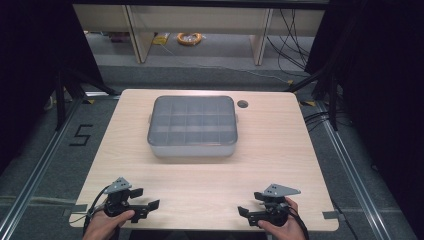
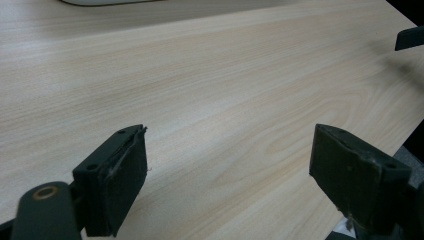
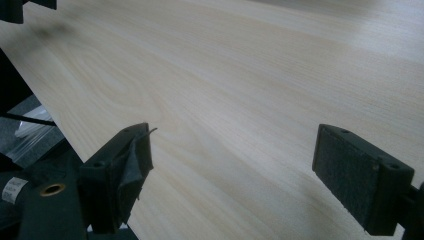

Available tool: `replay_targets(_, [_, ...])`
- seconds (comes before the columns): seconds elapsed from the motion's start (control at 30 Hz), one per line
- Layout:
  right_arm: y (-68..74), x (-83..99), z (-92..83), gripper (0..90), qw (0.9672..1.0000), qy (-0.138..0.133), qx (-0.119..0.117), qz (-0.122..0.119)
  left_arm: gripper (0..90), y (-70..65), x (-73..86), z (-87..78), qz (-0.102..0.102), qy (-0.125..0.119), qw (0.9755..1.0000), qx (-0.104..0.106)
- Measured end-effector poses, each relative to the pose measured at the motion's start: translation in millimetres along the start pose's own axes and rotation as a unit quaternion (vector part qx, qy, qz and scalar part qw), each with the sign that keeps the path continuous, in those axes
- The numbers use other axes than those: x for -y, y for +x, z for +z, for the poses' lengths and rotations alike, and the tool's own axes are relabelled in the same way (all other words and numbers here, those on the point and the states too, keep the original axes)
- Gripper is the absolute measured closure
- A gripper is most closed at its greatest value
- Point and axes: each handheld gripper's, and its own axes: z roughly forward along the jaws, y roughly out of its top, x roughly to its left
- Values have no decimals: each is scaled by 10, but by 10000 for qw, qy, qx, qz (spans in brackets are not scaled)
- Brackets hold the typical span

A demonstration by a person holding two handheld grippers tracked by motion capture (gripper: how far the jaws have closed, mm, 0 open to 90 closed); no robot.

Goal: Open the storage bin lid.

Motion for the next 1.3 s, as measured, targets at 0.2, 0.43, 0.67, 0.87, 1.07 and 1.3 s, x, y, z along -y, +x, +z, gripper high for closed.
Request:
replay_targets(0.2, [-20, 3, -8, 168, 9999, -87, 56, 87, 149, 0, -5, -1, 7, 9, 10000, -7])
replay_targets(0.43, [-11, -2, -27, 169, 9993, -105, -1, 368, 149, 15, -10, -3, -39, -48, 10000, -19])
replay_targets(0.67, [-72, -34, -53, 181, 9978, -398, -16, 538, 149, 35, -22, -13, -157, -93, 9998, -43])
replay_targets(0.87, [-149, -97, -57, 197, 9950, -654, -51, 750, 149, 61, -54, -19, -212, -155, 9997, 7])
replay_targets(1.07, [-229, -179, -46, 203, 9929, -806, -89, 864, 149, 69, -75, 14, -302, -193, 9994, -11])
replay_targets(1.3, [-302, -330, 35, 210, 9918, -985, -86, 812, 150, 100, -147, 10, -280, -359, 9989, -61])
